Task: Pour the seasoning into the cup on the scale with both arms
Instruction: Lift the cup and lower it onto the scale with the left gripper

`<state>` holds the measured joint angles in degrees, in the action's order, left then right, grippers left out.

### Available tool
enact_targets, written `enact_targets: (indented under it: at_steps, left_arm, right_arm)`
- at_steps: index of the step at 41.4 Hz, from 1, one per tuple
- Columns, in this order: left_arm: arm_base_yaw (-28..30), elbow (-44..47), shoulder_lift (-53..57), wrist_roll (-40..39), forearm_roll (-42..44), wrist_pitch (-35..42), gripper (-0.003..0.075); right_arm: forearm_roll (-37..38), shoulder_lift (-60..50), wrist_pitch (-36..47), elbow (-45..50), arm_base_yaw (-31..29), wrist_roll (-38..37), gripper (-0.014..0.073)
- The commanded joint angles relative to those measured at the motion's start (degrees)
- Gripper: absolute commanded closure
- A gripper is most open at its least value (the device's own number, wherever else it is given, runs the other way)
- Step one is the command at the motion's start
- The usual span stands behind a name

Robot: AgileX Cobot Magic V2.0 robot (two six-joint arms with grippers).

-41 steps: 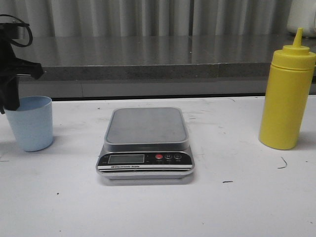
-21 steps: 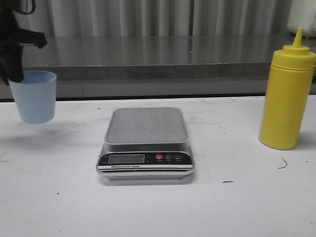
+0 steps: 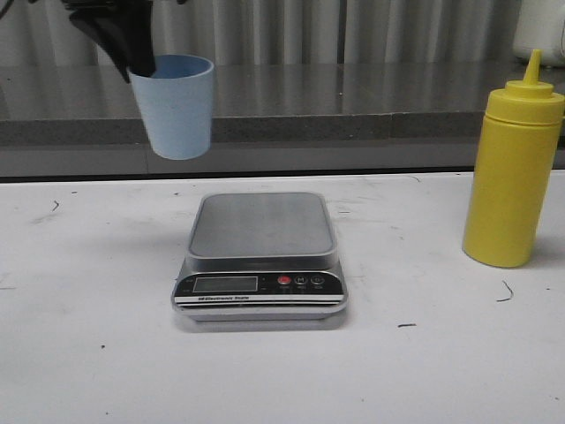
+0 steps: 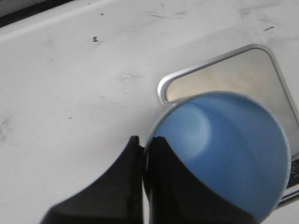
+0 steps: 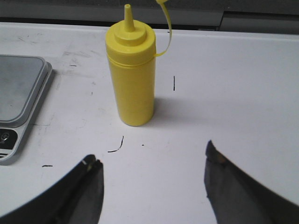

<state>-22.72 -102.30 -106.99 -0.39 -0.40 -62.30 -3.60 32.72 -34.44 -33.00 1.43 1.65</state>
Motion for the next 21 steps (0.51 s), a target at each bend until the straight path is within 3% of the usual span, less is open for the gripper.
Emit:
enact_targets:
  at_steps: [1,10,21]
  left_arm:
    - [-2.9,-2.1,1.7,-0.3,-0.4,2.5,0.0740]
    - [-6.6,-4.0,-2.6,-0.7,-0.4,4.3,0.0740]
    - [-7.2,-6.7,-6.4,-0.7,-1.4,5.7,0.0740]
  right_arm:
    - [0.1,0.4,3.8,-1.8,-0.1,0.6,0.0106]
    - [0.1,0.4,3.8,-1.8,-0.1,0.6,0.0106]
    - [0.1,0.4,3.8,-1.8,-0.1,0.6,0.0106]
